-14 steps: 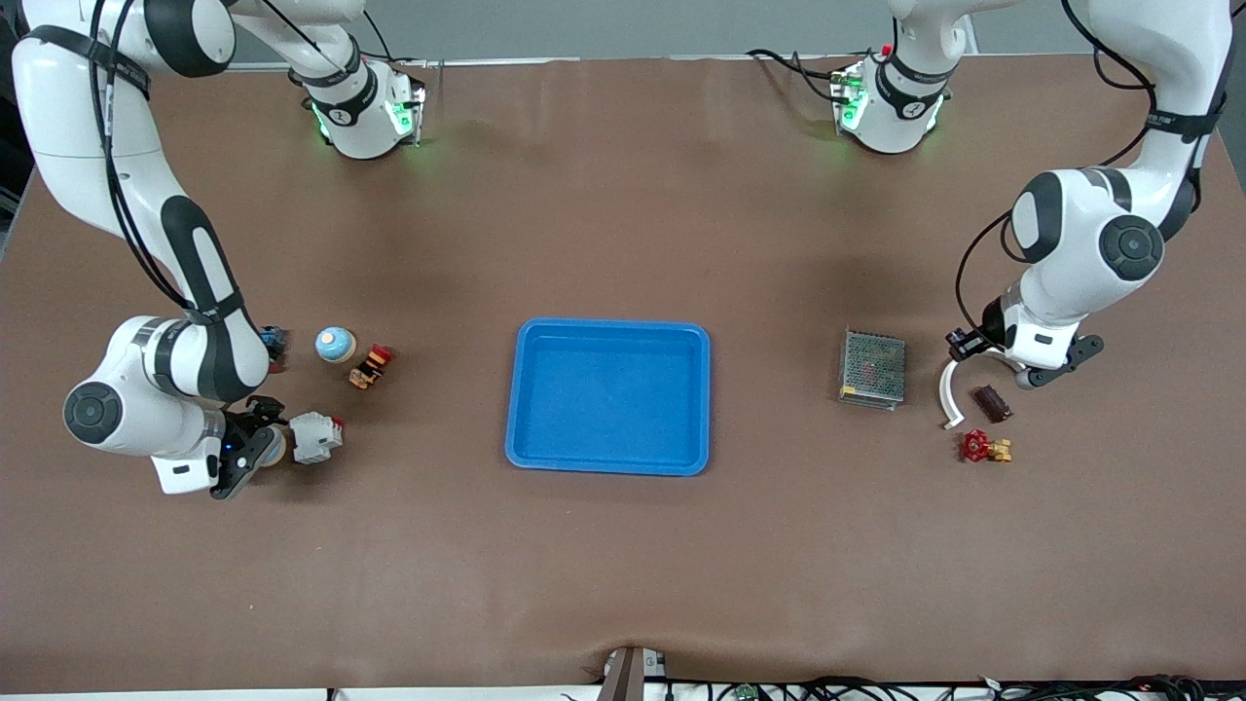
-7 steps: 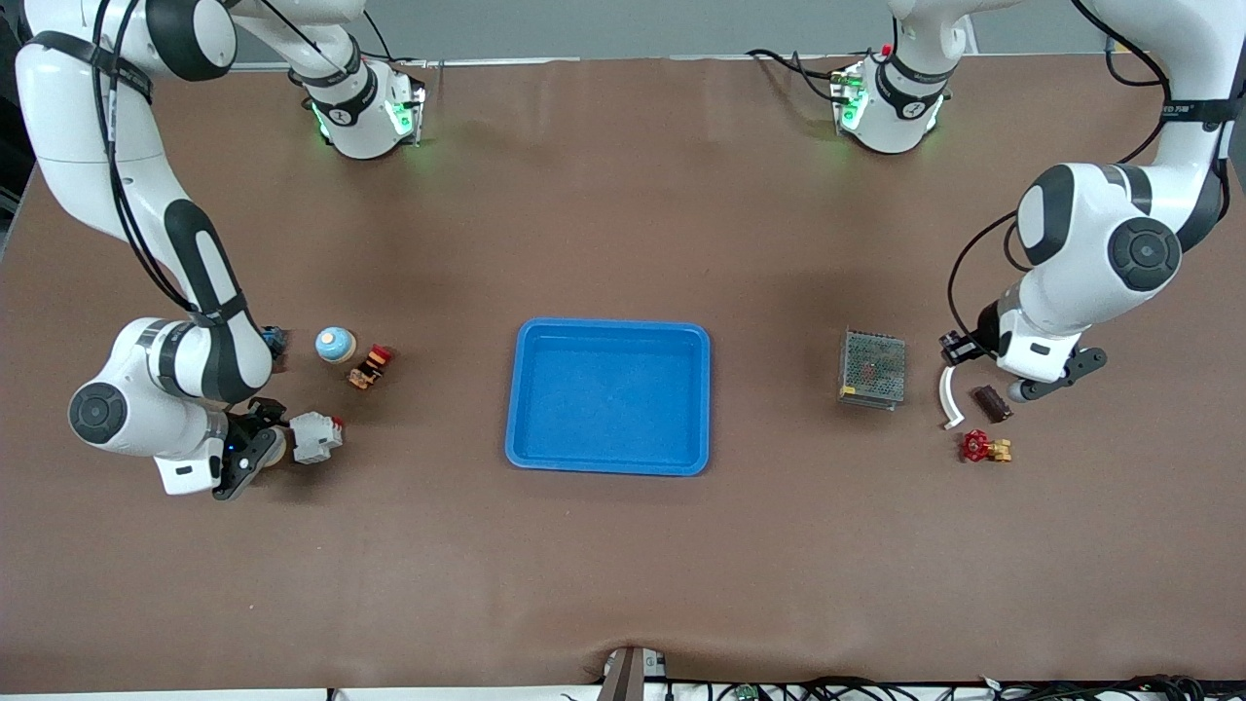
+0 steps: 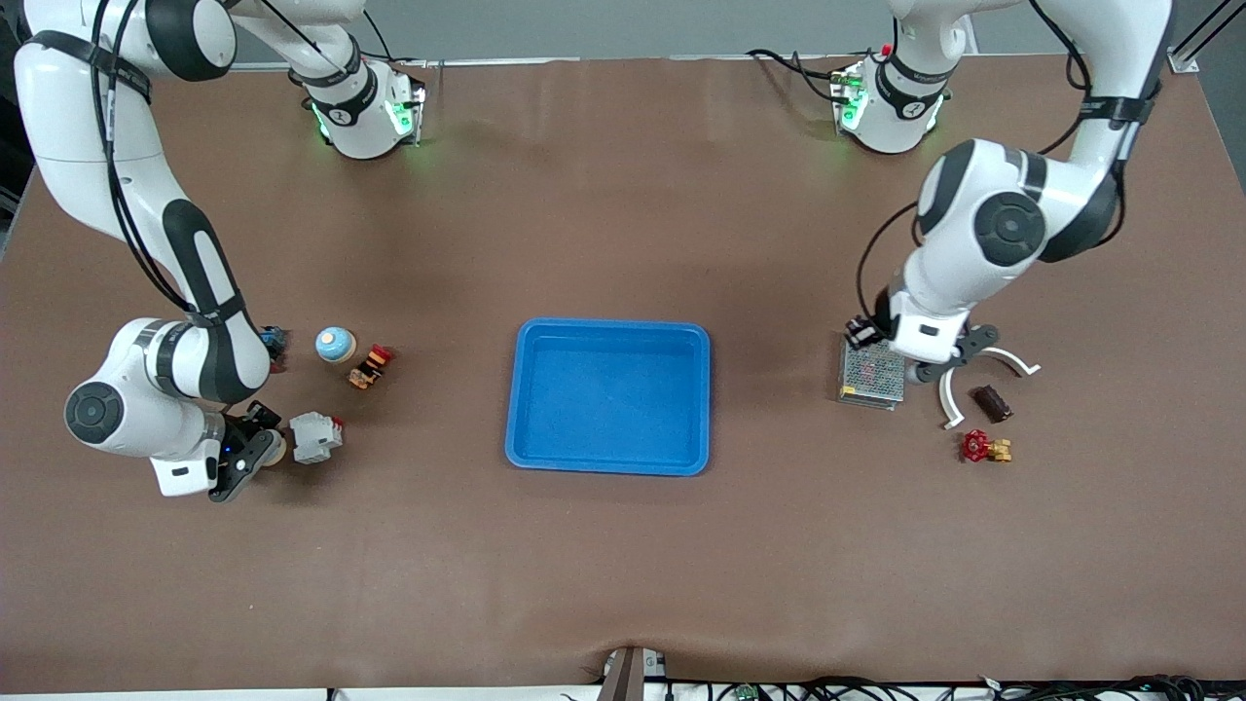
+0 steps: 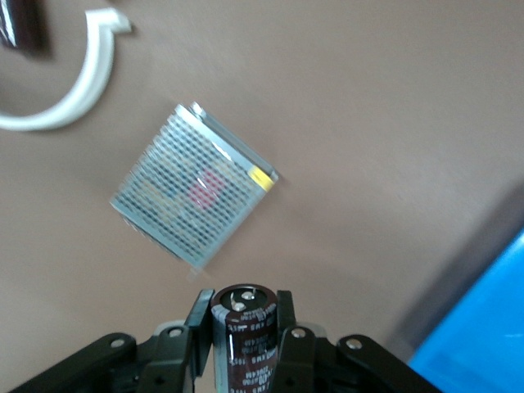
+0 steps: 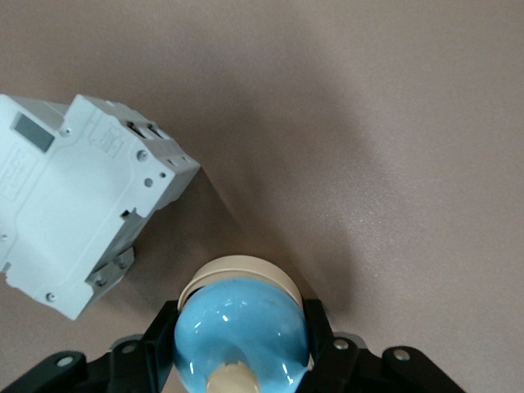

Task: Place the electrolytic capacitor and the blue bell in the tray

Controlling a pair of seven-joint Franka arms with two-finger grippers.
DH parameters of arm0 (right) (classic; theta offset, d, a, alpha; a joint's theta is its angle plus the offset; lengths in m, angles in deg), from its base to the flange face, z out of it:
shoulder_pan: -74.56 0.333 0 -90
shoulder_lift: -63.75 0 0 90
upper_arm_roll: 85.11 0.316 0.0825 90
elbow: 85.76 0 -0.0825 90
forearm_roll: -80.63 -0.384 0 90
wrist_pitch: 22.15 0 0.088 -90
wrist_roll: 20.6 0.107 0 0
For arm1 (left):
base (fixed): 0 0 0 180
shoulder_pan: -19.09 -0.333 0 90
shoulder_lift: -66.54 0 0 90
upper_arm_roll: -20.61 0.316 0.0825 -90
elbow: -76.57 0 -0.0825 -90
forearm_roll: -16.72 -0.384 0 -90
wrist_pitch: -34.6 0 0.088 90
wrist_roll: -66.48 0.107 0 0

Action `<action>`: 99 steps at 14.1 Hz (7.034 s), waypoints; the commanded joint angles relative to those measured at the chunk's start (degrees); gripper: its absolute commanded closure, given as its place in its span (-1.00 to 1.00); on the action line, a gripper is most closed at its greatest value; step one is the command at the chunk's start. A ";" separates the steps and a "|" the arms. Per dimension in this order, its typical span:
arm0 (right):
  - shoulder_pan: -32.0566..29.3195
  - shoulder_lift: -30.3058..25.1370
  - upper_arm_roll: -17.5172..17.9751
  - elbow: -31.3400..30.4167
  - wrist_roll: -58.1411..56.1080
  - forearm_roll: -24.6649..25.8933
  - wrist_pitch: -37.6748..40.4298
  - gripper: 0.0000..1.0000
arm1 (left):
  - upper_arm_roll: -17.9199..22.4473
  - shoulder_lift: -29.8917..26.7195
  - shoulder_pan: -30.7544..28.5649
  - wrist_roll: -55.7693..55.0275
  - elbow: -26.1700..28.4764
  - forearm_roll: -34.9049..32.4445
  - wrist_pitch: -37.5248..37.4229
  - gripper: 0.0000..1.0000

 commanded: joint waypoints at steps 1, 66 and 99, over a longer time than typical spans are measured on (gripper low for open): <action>-0.20 -1.76 0.60 2.06 0.22 0.42 4.35 0.30 | -2.08 0.73 0.78 -4.70 -0.49 -0.86 -0.66 1.00; 44.90 -10.72 0.60 -7.35 94.01 -5.90 -3.12 -1.00 | 5.48 14.88 -18.01 13.48 -6.49 -22.92 5.81 -0.86; 6.13 -26.73 0.25 -4.52 29.58 -3.00 23.98 -1.00 | -0.49 15.76 -21.27 7.61 -6.20 -25.29 6.20 1.00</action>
